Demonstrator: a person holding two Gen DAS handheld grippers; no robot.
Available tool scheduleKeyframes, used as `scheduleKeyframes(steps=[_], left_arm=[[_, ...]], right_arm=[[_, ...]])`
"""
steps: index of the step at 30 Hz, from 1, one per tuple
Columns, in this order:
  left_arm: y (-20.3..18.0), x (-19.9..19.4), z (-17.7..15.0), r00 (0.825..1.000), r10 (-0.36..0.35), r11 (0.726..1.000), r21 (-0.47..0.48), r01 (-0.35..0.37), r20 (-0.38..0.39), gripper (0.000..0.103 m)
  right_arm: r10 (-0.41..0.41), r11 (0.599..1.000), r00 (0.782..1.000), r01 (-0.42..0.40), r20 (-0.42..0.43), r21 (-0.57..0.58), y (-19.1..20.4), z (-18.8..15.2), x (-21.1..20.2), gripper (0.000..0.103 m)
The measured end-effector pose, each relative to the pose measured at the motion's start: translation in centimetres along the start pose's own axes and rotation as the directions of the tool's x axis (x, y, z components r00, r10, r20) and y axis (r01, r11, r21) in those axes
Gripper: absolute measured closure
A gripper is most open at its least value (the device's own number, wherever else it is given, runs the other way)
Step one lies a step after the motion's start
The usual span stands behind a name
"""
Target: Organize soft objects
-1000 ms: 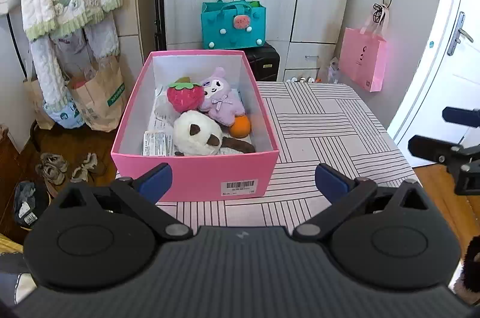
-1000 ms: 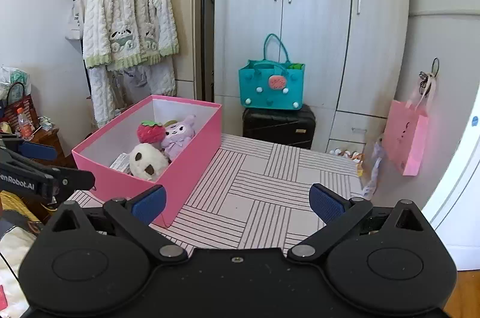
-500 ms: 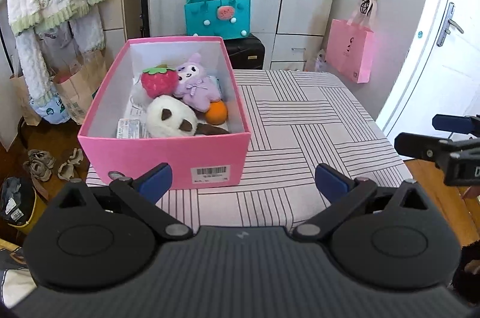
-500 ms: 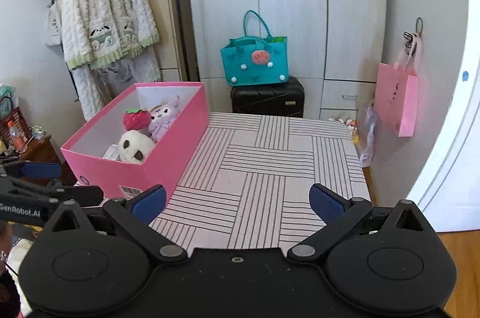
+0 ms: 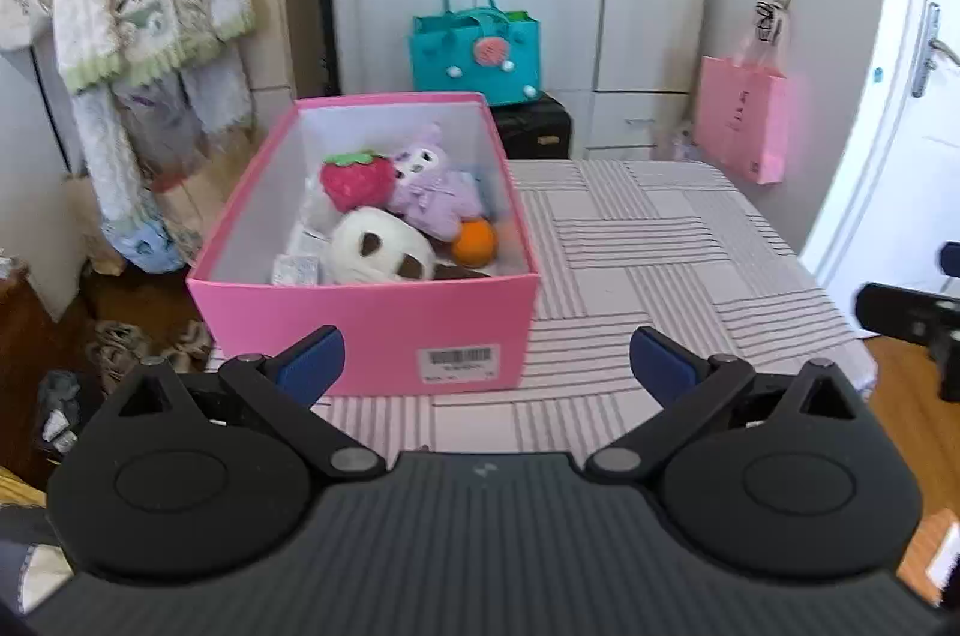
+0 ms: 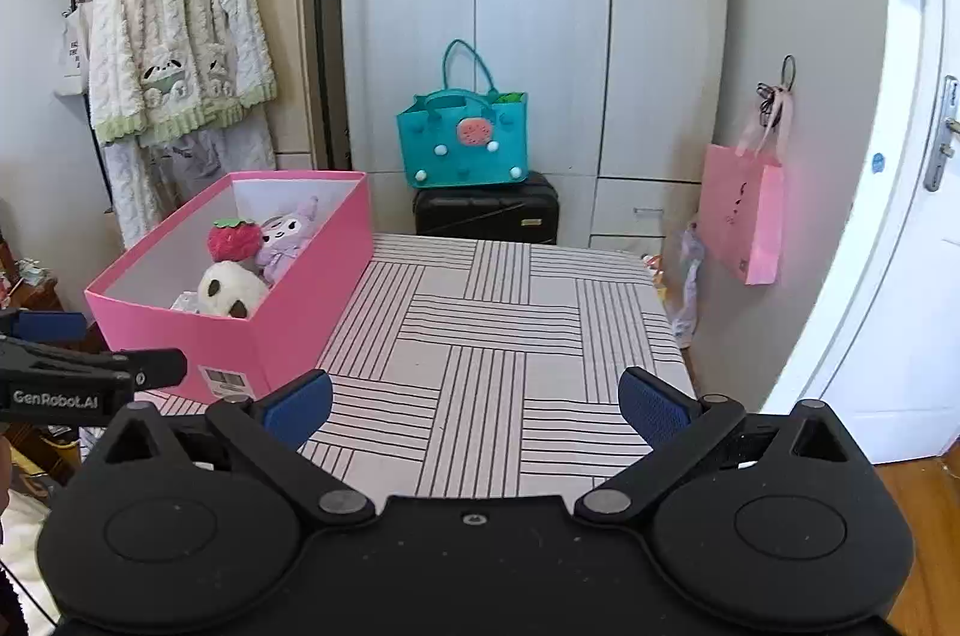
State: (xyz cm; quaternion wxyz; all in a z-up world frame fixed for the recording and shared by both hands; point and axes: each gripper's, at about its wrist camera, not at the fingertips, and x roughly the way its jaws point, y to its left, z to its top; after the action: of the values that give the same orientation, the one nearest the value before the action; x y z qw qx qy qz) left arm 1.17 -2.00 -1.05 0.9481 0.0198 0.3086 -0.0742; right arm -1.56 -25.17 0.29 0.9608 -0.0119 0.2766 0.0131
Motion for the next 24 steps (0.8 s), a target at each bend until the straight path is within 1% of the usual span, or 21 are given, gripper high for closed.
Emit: scheduleKeyframes(steps=[2,5,11,15,21,24], left_arm=[[0.1,0.0,-0.2,1.000,0.012,1.000,0.000,-0.012,0.005,0.000],[0.3,0.1,-0.4,1.000,0.011,1.000,-0.011,-0.011,0.005,0.000],[0.2,-0.1,-0.8,1.000,0.028,1.000,-0.010,-0.028,0.007,0.000],[-0.3,-0.5,-1.1,0.996,0.091,0.996,0.012,-0.092,0.021,0.000],[-0.8,-1.4,-1.3,0.995,0.085,0.996,0.025,-0.086,0.046,0.000],[-1.0,-1.7,-1.4,0.994,0.089,0.996,0.024,-0.090,0.062,0.000]], right_arm=[[-0.004,1.000,1.000,0.004,-0.001,0.006,0.0,-0.3,0.0,0.000],[-0.012,1.000,1.000,0.012,-0.003,0.006,0.0,-0.6,0.0,0.000],[-0.051,0.999,0.999,0.051,0.003,-0.011,0.4,-1.0,0.2,0.000],[-0.053,0.999,0.999,0.053,0.006,-0.012,0.5,-1.2,0.3,0.000],[-0.032,0.999,0.999,0.032,0.015,-0.005,0.4,-1.6,0.2,0.000],[-0.038,0.999,0.999,0.039,0.034,-0.020,0.7,-1.9,-0.1,0.000]])
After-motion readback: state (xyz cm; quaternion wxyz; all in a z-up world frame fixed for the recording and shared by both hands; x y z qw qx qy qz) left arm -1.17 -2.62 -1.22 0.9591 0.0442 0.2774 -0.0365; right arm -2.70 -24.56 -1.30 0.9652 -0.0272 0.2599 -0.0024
